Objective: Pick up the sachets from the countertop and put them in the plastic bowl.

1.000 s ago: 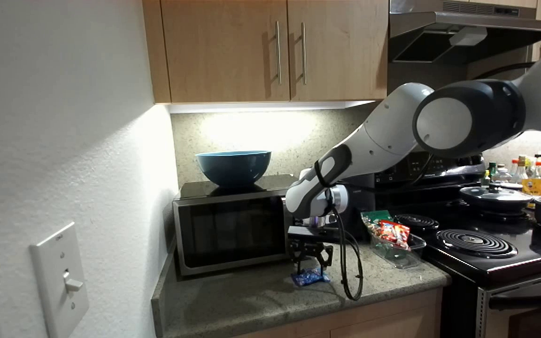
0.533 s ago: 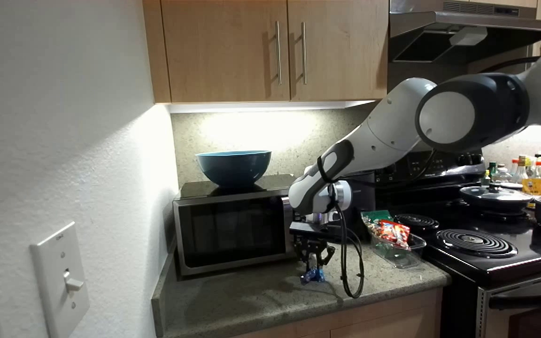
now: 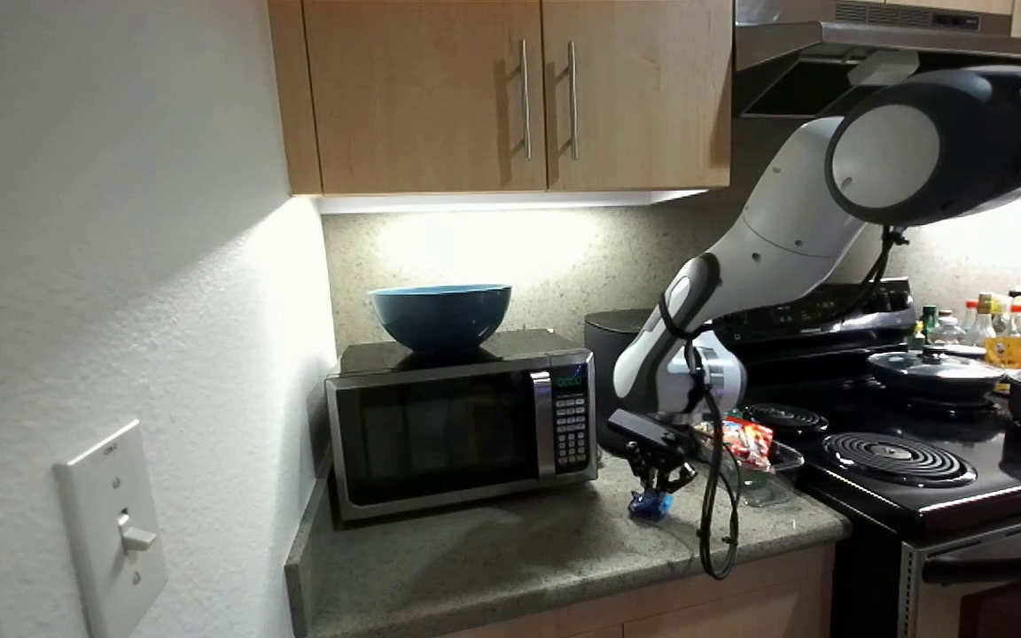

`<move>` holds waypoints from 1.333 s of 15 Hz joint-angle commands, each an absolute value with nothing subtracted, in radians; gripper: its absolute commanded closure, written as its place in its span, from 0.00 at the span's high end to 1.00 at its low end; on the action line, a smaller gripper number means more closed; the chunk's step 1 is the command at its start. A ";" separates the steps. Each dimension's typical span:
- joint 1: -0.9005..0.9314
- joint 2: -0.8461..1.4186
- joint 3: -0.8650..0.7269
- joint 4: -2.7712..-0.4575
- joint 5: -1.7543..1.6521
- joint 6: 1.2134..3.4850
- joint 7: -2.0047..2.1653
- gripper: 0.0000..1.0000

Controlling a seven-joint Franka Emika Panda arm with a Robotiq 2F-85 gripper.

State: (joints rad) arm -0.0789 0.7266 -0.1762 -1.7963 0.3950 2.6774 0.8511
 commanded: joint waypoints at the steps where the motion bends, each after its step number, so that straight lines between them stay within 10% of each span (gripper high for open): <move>1: -0.100 0.710 -0.161 -1.827 0.406 2.699 0.856 0.15; 20: -0.127 0.474 -0.280 -2.186 0.480 3.071 1.105 0.04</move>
State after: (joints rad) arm -0.1128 0.5406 -0.2894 -2.1085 0.4537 3.0080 1.0835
